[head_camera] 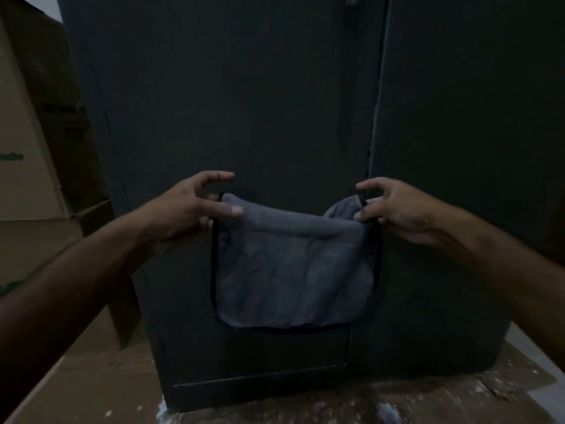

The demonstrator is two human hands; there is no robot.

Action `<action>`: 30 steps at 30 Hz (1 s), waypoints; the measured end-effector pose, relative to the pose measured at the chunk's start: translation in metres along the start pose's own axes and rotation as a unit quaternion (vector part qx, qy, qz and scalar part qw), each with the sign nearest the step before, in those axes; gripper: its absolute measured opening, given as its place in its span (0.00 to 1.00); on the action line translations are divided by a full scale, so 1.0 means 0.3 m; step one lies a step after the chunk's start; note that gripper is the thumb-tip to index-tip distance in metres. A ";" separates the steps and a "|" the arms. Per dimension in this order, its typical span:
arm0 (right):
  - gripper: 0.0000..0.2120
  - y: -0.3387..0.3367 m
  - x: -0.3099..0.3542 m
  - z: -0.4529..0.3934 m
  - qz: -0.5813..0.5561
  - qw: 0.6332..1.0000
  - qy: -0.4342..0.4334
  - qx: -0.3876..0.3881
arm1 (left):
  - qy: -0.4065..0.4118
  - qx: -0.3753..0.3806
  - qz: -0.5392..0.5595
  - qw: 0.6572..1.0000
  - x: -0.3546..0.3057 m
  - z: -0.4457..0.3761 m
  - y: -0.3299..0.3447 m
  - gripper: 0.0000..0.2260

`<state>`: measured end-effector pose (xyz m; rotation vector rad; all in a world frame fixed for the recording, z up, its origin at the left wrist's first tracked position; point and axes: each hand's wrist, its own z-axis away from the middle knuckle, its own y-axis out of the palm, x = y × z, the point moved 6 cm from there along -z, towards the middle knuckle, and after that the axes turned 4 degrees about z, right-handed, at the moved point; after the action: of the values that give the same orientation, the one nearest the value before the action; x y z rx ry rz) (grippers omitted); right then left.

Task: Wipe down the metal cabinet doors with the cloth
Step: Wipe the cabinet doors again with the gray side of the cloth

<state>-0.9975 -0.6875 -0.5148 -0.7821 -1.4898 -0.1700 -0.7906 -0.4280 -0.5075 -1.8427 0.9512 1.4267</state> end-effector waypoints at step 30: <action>0.14 -0.046 0.012 -0.018 0.195 0.974 -0.008 -0.114 | 0.119 -0.132 -0.284 0.942 -0.074 0.025 -0.094 0.10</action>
<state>-1.0002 -0.6996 -0.5059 -1.2488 -1.3167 -0.0382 -0.7747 -0.4025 -0.4865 -2.2827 0.2808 1.0204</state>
